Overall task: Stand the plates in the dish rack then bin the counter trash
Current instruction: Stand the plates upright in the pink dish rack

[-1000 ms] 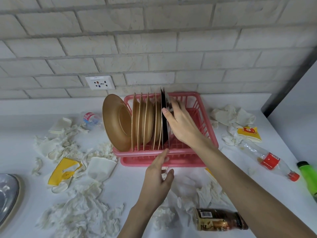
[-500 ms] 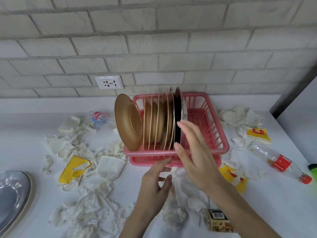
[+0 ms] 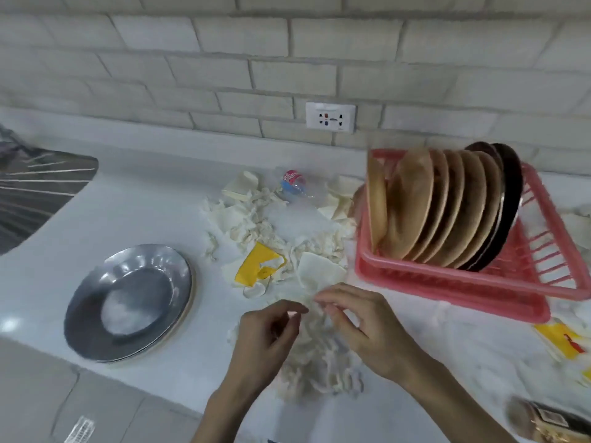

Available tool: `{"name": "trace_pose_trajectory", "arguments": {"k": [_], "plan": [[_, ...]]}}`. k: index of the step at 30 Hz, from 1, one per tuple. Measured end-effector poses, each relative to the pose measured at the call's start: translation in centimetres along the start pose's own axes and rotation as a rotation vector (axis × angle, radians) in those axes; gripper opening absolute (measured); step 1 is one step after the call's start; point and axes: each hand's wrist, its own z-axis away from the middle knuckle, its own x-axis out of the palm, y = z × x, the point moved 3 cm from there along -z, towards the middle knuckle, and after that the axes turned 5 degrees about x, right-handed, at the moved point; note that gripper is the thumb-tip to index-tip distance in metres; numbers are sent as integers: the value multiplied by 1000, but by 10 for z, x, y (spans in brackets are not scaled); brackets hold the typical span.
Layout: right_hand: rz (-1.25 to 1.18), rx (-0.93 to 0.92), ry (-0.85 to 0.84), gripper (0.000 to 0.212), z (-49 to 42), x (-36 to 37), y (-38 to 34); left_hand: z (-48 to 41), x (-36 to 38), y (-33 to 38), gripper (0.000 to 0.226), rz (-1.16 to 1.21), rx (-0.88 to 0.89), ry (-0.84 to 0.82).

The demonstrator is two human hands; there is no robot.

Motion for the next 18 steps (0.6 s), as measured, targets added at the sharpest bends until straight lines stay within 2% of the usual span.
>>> {"name": "trace_pose_trajectory", "arguments": {"k": [5,9,12,15,18], "plan": [[-42,10,-166,21,-39,89,-24,6,-92,-50,24,-125,-82,129],[-101,86,-256,27,-65,149,-39,12,-167,-91,26,-205,-159,245],[-131,124,-279,34,-80,187,-44,15,-218,-129,14,-273,-236,343],[-156,139,-252,43,-91,215,-44,16,-258,-162,35,-394,-230,394],[-166,176,-239,50,-100,232,-42,14,-293,-196,49,-410,-322,480]]}}
